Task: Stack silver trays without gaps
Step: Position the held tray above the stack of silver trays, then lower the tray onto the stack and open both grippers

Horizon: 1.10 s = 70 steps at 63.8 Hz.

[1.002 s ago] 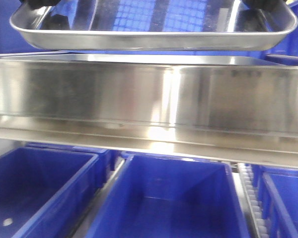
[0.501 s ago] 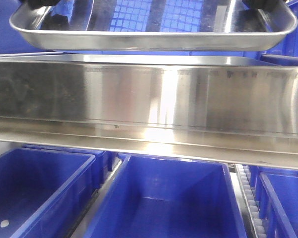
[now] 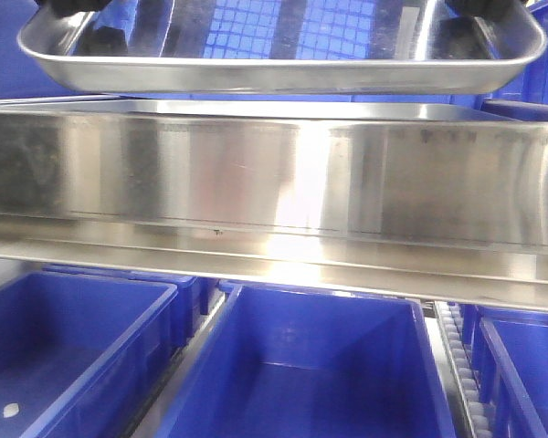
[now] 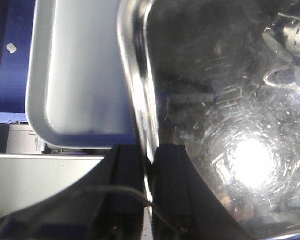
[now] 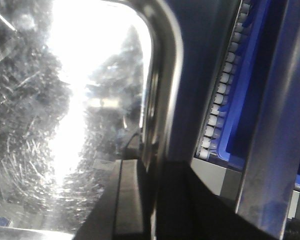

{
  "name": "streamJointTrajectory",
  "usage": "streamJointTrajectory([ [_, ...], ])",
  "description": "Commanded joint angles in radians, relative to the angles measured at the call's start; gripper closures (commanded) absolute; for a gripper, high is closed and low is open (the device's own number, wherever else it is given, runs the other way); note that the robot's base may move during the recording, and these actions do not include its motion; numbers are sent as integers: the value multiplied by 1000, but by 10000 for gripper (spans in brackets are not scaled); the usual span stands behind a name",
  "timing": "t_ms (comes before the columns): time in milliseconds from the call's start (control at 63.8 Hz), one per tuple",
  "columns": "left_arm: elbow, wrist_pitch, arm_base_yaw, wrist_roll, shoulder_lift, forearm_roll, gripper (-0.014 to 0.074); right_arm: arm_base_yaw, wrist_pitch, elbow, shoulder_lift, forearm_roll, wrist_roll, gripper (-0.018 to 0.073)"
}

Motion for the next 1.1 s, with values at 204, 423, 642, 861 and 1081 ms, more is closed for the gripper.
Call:
streamJointTrajectory([
  [204,-32,54,-8,24,-35,19,645,0,-3,-35,-33,-43,-23,503],
  [423,-78,11,18,103,-33,23,645,-2,-9,-80,-33,-37,-23,503],
  [642,-243,-21,117,158,45,21,645,-64,-9,-189,11,-19,-23,503],
  [861,-335,-21,188,211,193,7,645,-154,-28,-216,115,82,-23,503],
  [1081,-336,-27,202,213,284,11,643,-169,-58,-216,197,76,-23,503],
])
